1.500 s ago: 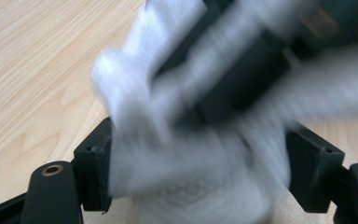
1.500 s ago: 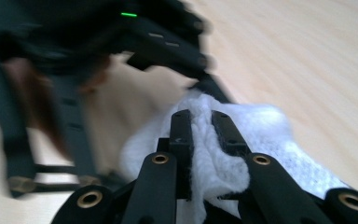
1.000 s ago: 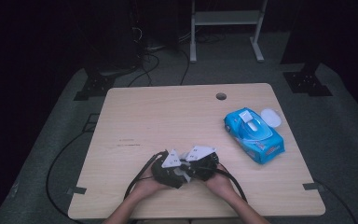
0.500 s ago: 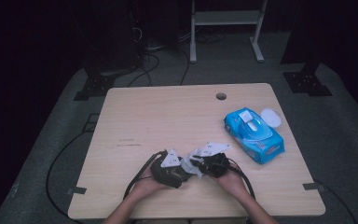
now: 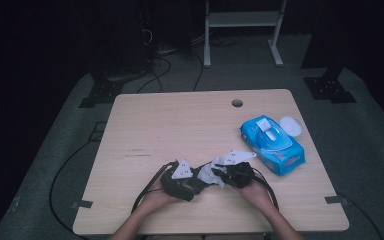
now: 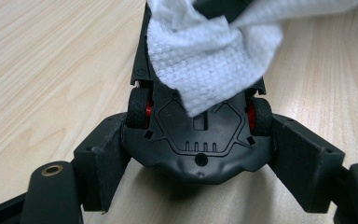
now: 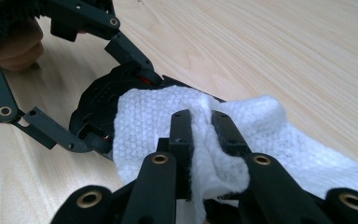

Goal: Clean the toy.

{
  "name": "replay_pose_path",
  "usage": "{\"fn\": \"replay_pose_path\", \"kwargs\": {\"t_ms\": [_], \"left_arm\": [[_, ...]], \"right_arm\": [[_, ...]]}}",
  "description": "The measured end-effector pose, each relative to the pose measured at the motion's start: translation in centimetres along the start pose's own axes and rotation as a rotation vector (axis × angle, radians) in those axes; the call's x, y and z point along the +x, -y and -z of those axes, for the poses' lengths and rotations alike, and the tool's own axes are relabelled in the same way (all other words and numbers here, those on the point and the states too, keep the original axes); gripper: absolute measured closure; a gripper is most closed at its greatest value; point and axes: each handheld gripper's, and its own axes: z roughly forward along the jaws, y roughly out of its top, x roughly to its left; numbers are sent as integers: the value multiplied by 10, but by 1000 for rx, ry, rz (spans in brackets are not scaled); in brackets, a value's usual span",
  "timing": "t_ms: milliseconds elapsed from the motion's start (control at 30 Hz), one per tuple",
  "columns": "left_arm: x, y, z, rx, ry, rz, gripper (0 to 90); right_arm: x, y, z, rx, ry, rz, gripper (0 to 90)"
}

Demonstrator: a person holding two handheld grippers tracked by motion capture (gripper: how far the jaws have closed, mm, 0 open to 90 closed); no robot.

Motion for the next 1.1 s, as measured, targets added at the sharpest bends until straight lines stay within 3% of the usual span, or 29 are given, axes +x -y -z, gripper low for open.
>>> {"fn": "replay_pose_path", "kwargs": {"t_ms": [67,133,200,267,367,467,533,600,800,967,1033,1100], "left_arm": [[0,0,0,-1,-3,3,239],[0,0,0,1,-7,3,239],[0,1,0,2,-7,1,239],[0,1,1,4,-7,-3,239],[1,1,1,1,-6,2,239],[2,1,0,-4,-4,6,239],[2,1,0,-5,-4,7,239],[2,1,0,-3,-5,11,239],[1,0,0,1,-6,9,239],[1,1,1,4,-7,5,239],[3,2,2,3,-3,10,239],[4,2,2,6,-4,7,239]], "right_arm": [[9,-2,-4,1,-62,-3,792],[20,-3,-9,3,-90,30,791],[25,-6,-9,15,-88,72,792],[20,-5,-8,20,-96,76,792],[7,1,3,31,-30,79,792],[-13,15,19,17,27,18,792],[-19,19,24,14,56,-1,792],[-20,17,26,23,83,10,791],[-6,13,17,18,42,18,791],[13,5,1,2,-64,29,791],[15,2,0,9,-61,56,790],[7,4,3,7,-46,32,791]]}}
